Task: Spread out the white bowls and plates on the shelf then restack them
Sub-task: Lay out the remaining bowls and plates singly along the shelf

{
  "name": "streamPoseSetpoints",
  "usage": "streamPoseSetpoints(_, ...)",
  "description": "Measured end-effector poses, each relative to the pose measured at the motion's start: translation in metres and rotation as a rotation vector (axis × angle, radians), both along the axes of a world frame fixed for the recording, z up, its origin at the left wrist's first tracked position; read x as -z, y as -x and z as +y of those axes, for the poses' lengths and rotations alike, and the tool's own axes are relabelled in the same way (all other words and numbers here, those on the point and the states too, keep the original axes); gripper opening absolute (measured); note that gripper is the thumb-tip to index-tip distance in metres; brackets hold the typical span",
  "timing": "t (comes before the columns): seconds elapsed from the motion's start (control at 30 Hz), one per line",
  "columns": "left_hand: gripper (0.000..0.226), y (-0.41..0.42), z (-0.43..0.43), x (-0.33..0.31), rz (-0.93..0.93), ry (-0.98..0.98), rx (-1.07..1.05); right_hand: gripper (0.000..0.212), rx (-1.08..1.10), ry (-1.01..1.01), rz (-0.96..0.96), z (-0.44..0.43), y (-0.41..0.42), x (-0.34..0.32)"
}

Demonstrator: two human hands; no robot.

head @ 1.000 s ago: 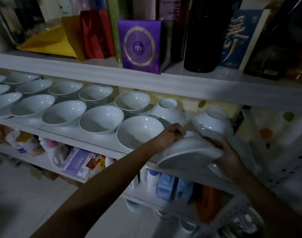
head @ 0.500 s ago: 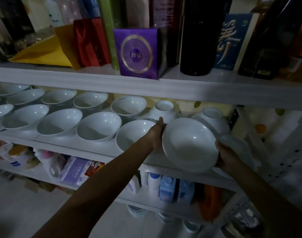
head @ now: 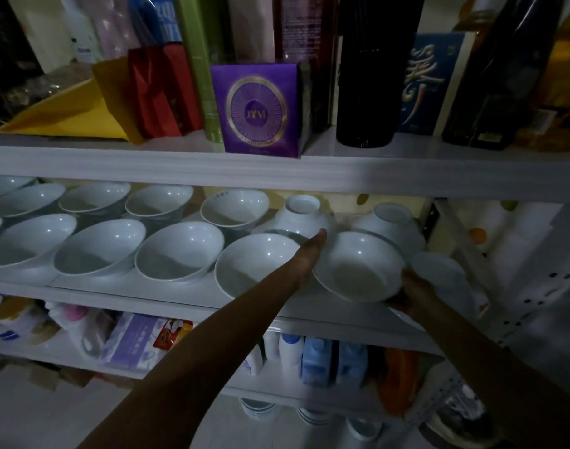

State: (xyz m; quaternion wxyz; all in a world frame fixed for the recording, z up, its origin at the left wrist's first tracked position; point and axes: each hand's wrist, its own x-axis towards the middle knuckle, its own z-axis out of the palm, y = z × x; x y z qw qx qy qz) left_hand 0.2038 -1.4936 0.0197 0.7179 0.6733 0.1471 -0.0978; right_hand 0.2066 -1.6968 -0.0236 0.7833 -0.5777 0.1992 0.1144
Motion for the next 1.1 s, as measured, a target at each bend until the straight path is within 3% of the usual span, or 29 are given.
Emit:
streamPoseSetpoints(0.13,0.059,0.009,-0.022,-0.002,-0.069,-0.149,0.056,0.046,-0.043,0.4,0.046,-0.009,-0.002,-0.006)
streamPoseSetpoints(0.2,0.056,0.012,-0.035,-0.001,-0.131,-0.365,0.203,0.054,-0.054,0.824,-0.09,-0.02,-0.005,-0.001)
streamPoseSetpoints(0.27,0.059,0.013,-0.045,0.005,-0.267,-0.525,0.339,0.05,0.047,1.249,-0.357,-0.034,-0.006,0.011)
streamPoseSetpoints(0.33,0.069,0.012,-0.055,0.013,-0.415,-0.737,0.427,0.037,0.181,1.397,-0.61,-0.046,-0.004,0.021)
streamPoseSetpoints(0.4,0.074,0.008,-0.07,0.02,-0.547,-0.992,0.519,0.019,0.229,1.477,-0.737,-0.059,-0.001,0.029)
streamPoseSetpoints(0.47,0.072,0.006,-0.087,0.025,-0.659,-1.137,0.631,0.02,0.191,1.588,-0.8,-0.071,0.003,0.04)
streamPoseSetpoints(0.57,0.067,0.0,-0.114,0.034,-0.746,-1.251,0.757,0.023,-0.04,1.633,-0.737,-0.085,0.007,0.052)
streamPoseSetpoints(0.6,0.066,0.0,-0.122,0.036,-0.756,-1.276,0.783,0.034,-0.113,1.639,-0.707,-0.088,0.006,0.058)
streamPoseSetpoints(0.7,0.061,-0.003,-0.137,0.041,-0.752,-1.264,0.79,0.046,-0.181,1.618,-0.68,-0.094,0.0,0.055)
streamPoseSetpoints(0.83,0.064,-0.006,-0.14,0.042,-0.715,-1.219,0.766,0.018,-0.208,1.546,-0.577,-0.084,-0.006,0.015)
streamPoseSetpoints(0.93,0.068,-0.01,-0.131,0.039,-0.654,-1.273,0.763,0.009,-0.157,1.419,-0.802,-0.084,-0.012,0.023)
streamPoseSetpoints(1.1,0.073,-0.012,-0.115,0.042,-0.629,-1.307,0.743,0.007,-0.264,1.473,-0.843,-0.087,-0.015,0.016)
